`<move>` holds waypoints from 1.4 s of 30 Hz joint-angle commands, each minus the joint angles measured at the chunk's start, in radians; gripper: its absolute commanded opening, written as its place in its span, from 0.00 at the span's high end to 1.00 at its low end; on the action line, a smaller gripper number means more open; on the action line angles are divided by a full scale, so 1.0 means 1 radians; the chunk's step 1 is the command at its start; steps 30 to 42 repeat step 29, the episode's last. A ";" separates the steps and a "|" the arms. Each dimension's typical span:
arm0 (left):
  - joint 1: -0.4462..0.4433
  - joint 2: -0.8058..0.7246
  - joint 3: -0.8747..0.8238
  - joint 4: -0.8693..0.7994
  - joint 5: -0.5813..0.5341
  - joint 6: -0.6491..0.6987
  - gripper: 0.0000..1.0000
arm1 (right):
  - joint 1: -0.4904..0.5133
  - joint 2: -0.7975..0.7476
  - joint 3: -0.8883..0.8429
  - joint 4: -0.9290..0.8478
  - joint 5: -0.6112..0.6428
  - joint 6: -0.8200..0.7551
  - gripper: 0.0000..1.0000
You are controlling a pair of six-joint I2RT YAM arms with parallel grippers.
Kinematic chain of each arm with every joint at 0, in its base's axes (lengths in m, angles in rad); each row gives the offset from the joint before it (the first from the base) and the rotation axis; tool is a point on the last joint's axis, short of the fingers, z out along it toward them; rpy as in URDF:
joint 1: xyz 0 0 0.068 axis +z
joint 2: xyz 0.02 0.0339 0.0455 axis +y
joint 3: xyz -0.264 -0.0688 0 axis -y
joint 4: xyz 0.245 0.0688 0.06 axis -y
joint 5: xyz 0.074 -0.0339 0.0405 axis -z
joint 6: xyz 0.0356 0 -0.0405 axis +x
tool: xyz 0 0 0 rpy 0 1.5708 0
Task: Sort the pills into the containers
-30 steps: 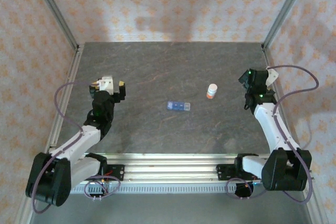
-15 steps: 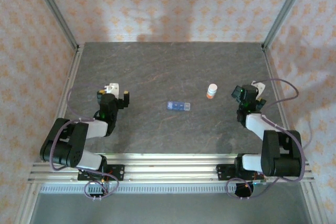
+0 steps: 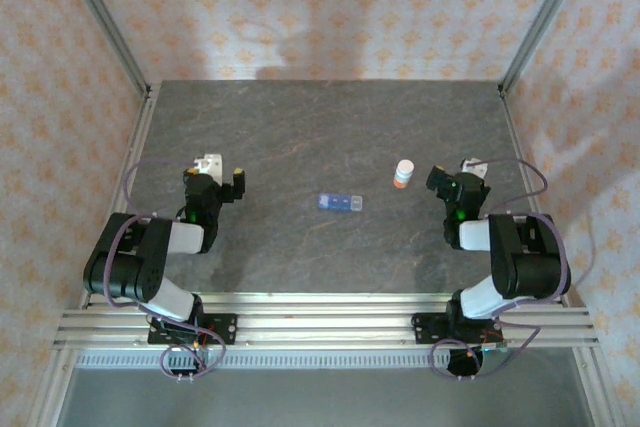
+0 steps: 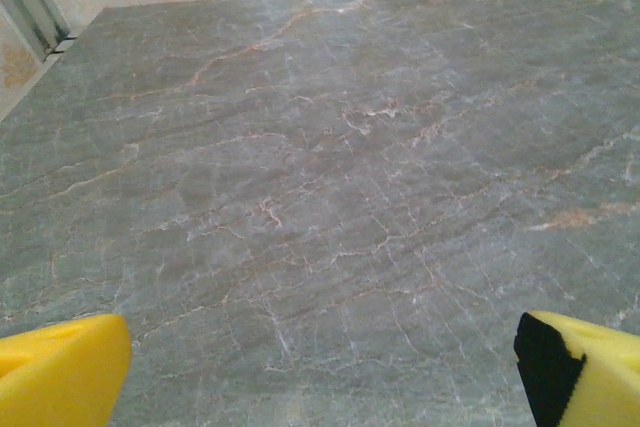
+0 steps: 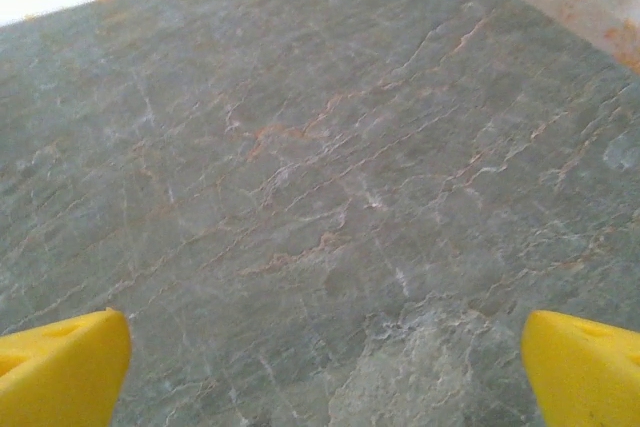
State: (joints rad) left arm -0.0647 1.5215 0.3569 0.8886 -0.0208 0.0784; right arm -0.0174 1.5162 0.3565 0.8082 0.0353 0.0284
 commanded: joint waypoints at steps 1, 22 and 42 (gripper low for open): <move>0.006 0.006 0.037 -0.027 -0.073 -0.038 0.00 | 0.011 0.005 0.050 -0.015 -0.015 -0.037 0.00; 0.007 0.008 0.032 -0.013 -0.120 -0.055 0.00 | 0.060 0.016 0.064 -0.023 0.090 -0.059 0.00; 0.007 0.008 0.032 -0.012 -0.119 -0.054 0.00 | 0.056 0.008 0.057 -0.017 0.066 -0.065 0.00</move>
